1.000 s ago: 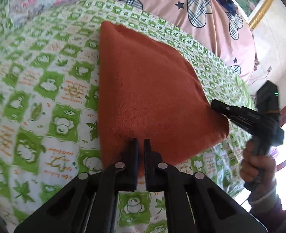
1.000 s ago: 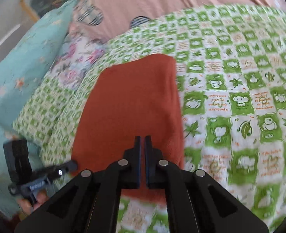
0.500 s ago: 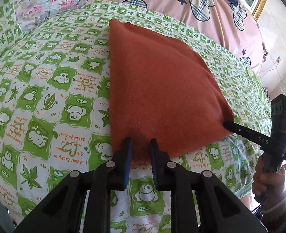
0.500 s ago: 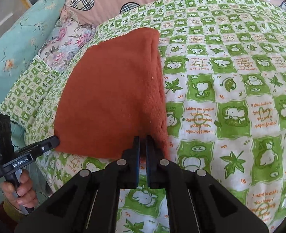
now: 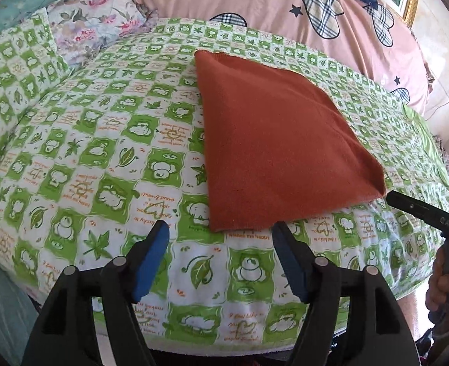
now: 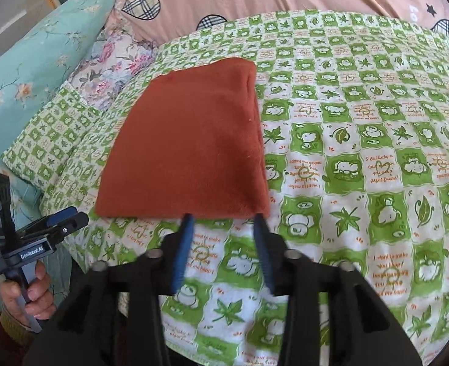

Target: Fold small clothes

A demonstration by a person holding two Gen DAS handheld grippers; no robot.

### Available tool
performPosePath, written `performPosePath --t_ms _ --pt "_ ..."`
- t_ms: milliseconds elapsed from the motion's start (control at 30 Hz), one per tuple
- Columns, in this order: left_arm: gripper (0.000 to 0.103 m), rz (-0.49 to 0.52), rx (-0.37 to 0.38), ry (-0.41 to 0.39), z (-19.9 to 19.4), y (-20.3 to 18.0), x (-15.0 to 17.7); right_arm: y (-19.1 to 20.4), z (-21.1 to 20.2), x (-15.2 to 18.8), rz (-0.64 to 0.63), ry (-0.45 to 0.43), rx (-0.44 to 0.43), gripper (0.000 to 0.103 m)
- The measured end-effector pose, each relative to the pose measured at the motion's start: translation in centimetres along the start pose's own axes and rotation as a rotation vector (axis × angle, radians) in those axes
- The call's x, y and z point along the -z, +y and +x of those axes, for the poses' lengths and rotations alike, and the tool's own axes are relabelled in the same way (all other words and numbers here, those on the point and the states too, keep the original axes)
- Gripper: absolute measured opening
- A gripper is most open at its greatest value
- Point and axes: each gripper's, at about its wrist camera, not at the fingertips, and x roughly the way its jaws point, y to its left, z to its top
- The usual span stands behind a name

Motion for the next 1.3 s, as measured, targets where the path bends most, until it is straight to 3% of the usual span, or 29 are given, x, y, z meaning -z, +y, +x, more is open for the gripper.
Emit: performPosePath --t_ms 200,400,567,633,1300 --pt "0.073 0.01 -0.013 0.008 -0.6 -0.3 0.9 0.5 -0.6 1.6 -0.013 0.021 0.017 0.046" --pt "0.081 0.028 -0.037 0.023 -1.0 -0.8 2.0 0.6 -0.9 2.7 -0.015 0.047 0.009 0.05" --pt "0.085 0.051 -0.069 0.034 -1.6 -1.4 2.7 0.8 -1.1 3.1 -0.02 0.054 0.003 0.081" --pt "0.086 0.066 -0.078 0.023 -1.9 -1.5 2.7 0.8 -1.3 3.0 -0.023 0.048 0.006 0.086" --pt "0.098 0.046 -0.141 -0.037 -2.7 -1.4 -0.7 1.8 -1.1 -0.1 -0.071 0.036 -0.016 0.091"
